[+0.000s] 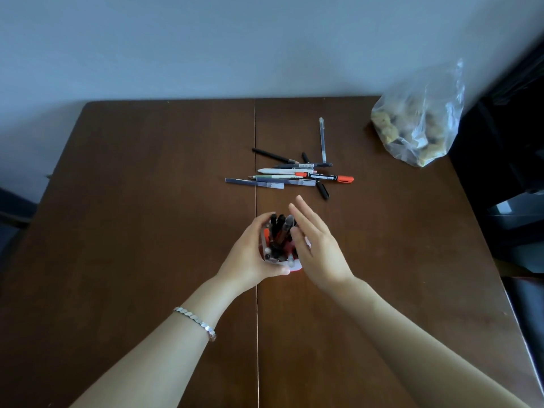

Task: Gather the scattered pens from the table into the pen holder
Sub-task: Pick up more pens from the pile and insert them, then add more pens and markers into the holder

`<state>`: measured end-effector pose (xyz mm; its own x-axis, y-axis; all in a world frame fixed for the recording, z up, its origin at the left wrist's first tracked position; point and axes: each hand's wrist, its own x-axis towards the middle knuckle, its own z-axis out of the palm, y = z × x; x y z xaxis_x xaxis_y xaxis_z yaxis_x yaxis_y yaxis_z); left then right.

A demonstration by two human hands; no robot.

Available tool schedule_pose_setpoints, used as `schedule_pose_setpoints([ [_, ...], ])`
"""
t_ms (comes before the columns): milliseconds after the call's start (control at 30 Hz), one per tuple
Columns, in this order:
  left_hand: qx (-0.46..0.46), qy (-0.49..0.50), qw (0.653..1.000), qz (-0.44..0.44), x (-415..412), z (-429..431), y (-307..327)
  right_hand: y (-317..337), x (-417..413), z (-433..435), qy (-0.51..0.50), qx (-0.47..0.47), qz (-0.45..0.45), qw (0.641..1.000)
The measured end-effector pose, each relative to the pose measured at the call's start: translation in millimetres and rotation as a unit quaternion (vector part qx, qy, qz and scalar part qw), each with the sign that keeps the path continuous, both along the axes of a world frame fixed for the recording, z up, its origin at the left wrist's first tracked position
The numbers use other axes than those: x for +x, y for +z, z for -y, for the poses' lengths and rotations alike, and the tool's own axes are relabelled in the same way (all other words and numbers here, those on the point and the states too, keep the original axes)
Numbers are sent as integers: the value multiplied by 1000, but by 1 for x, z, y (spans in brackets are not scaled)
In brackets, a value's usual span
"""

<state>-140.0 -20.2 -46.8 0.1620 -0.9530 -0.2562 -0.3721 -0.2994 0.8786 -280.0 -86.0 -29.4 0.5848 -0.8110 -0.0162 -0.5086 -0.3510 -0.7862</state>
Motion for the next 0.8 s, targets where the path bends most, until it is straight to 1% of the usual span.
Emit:
schedule_pose_setpoints([
  [133,0,3,1000,6,-1,1,0,-3,-17,-11,69,-69,-109,989],
  [200,-4,5,1000,8,-2,0,1,-7,-21,-16,74,-128,-186,971],
  [233,-5,4,1000,9,-2,0,1,-8,-20,-14,69,-149,-210,964],
  [267,-6,4,1000,6,-2,0,0,-6,-19,-10,64,-149,-224,961],
  [300,-8,4,1000,4,-1,0,0,-3,-17,-4,65,-127,-229,963],
  [367,-8,2,1000,0,-1,0,0,5,-12,9,79,-47,-202,975],
  [433,-3,2,1000,-7,0,1,0,13,-8,22,59,45,-118,990],
  [467,1,4,1000,-9,0,2,0,14,-6,31,28,68,-66,995],
  [500,3,4,1000,-11,1,3,1,11,-5,43,-11,63,-36,997],
  [533,4,1,1000,-12,1,3,1,5,-4,59,-50,42,-36,997],
  [567,5,-3,1000,-10,1,4,0,-4,-4,77,-81,22,-60,995],
  [633,8,-1,1000,-9,2,5,-1,-23,-3,115,-110,-4,-133,985],
  [733,8,-2,1000,-11,4,5,-1,-49,6,156,-98,-22,-249,963],
  [800,9,-6,1000,-7,4,4,-3,-59,13,165,-77,-16,-327,942],
])
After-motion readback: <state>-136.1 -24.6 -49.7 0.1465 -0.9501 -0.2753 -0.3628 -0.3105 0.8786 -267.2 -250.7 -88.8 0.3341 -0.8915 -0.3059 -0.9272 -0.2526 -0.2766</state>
